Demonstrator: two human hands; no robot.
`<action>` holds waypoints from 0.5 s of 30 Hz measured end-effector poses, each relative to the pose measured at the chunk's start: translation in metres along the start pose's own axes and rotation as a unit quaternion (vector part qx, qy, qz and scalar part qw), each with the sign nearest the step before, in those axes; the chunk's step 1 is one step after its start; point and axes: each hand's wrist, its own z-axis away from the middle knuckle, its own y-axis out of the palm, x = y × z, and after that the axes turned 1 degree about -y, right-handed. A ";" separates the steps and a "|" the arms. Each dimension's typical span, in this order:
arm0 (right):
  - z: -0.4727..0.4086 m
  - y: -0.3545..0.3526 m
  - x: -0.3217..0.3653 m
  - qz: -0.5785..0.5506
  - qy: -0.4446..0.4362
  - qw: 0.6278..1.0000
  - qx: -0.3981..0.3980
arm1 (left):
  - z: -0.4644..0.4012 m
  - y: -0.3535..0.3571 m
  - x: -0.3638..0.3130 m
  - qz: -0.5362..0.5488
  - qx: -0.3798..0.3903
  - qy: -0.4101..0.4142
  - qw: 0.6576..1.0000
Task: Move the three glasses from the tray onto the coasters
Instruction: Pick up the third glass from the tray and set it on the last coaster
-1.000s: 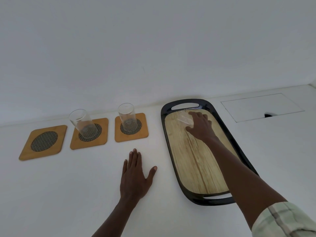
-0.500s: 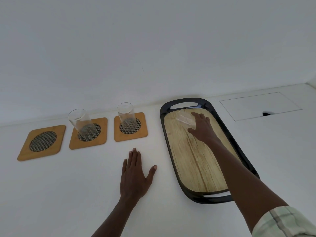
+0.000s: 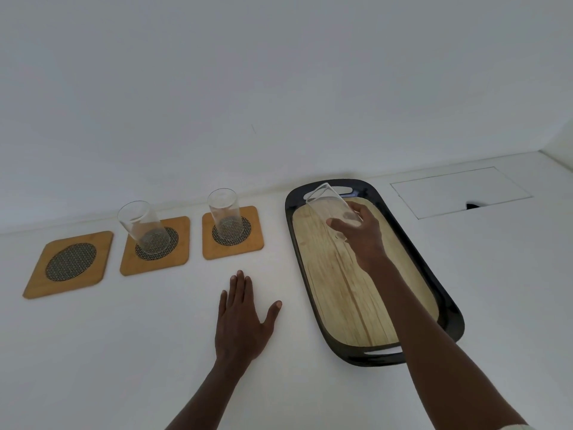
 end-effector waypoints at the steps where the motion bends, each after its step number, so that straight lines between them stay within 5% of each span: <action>1: 0.004 0.002 0.001 -0.020 0.004 1.000 0.001 | 0.000 0.000 0.000 0.000 0.001 -0.001 1.000; 15: 0.037 0.017 0.003 -0.239 0.045 0.970 0.008 | -0.001 0.002 0.001 -0.004 -0.001 -0.001 1.000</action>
